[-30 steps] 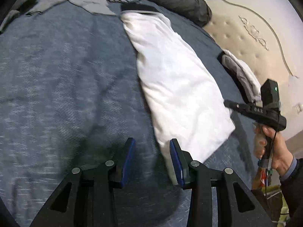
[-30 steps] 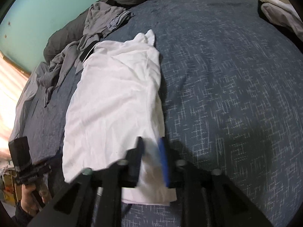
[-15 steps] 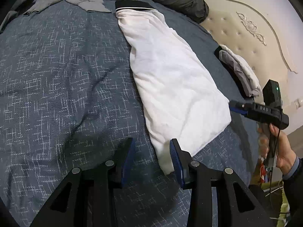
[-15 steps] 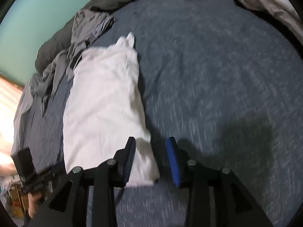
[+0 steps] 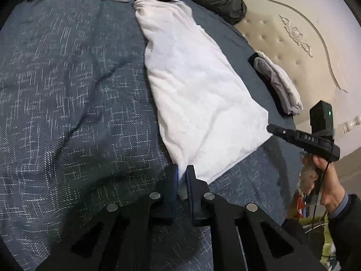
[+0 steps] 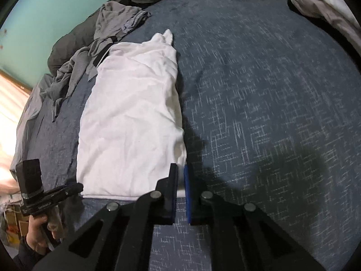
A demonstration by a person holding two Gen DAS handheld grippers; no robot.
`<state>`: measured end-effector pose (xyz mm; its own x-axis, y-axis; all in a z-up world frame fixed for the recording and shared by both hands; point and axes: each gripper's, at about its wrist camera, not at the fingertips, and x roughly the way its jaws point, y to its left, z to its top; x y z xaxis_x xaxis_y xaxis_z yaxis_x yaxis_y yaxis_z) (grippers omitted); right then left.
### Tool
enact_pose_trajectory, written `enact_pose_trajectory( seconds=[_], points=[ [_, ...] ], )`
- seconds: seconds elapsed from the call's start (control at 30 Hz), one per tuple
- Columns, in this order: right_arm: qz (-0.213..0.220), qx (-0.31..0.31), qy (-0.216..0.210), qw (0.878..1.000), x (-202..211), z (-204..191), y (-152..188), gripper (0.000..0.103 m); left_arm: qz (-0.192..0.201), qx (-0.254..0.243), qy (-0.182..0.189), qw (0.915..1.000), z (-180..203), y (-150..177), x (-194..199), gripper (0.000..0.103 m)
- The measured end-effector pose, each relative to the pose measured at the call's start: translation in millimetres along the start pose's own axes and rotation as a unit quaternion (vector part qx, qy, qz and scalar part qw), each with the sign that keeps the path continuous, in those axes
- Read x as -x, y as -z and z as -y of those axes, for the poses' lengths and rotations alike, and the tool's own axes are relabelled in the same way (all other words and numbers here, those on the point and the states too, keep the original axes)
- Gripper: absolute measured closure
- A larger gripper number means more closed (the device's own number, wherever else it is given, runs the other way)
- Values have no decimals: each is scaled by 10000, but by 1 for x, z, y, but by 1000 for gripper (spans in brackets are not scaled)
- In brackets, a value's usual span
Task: Fold clothes
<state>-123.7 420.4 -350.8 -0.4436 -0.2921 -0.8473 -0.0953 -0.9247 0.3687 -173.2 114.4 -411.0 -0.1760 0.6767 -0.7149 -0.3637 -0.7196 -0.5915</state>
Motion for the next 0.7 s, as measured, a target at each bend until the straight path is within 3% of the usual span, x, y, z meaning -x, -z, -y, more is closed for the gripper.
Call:
enact_pose_trajectory(
  seconds=[0.23,0.4,0.53,0.6,0.7],
  points=[
    [-187,91,-102,9997,5,-9,5,98,91,49,132,9999,0,-2,20,97],
    [-392,240,159,9988,-13,-9,16,98,-99,100,-27,9999,-5,2,9,97],
    [-447,101,-145,9988,-18,-1,14,95,-215,77,-210,9995,-5,1,2,97],
    [-403,140,-190,9989,-10,1,8,95,-226,-141,-473,9985,0,-2,4,95],
    [-213,229,-224,9993,9,5,-8,90,-22,-238,-642,9976,4,-10,13,90]
  ],
)
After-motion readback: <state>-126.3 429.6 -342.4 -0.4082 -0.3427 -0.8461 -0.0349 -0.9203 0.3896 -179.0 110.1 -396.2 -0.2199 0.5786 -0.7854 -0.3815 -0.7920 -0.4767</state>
